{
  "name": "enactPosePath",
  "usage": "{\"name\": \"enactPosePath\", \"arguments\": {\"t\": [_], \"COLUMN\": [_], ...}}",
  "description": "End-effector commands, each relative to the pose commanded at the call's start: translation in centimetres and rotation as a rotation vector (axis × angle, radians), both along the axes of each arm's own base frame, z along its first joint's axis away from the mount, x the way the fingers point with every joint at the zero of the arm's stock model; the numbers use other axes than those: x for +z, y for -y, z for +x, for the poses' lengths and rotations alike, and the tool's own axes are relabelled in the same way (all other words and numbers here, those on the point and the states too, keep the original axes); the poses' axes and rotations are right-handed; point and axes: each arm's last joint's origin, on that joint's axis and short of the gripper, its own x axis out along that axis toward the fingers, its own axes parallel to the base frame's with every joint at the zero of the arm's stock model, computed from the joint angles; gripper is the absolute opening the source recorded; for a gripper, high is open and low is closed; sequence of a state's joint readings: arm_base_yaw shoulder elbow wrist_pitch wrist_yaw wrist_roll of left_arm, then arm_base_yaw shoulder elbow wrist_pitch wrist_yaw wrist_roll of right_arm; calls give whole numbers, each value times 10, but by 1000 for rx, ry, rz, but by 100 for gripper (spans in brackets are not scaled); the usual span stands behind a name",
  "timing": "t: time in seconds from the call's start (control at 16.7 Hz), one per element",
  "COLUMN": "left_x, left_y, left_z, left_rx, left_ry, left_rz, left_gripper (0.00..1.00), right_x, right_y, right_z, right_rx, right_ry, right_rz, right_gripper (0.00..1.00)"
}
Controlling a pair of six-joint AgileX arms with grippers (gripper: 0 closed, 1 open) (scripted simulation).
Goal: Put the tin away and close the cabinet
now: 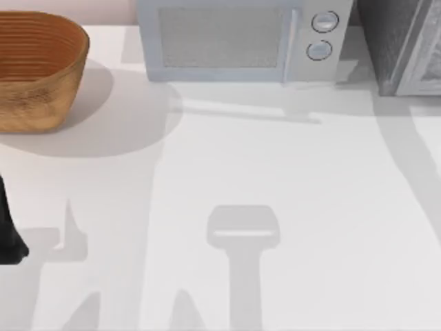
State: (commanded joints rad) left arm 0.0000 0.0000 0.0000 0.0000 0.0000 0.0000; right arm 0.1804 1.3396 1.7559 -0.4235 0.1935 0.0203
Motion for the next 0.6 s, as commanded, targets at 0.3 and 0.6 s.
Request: {"name": "enactPosePath", "arguments": {"t": [0.3,0.6], "left_x": [0,0], "left_y": [0,0], "left_z": [0,0], "left_rx": [0,0], "left_ry": [0,0], "left_rz": [0,0], "left_gripper": [100,100], "right_x": [9,29], "right_y": [-4,-4], "right_z": [44,96], "right_rx": [-2,-4], "right_ry": [-35,-3], "right_rz": [-4,-1], "right_gripper": [0,0]}}
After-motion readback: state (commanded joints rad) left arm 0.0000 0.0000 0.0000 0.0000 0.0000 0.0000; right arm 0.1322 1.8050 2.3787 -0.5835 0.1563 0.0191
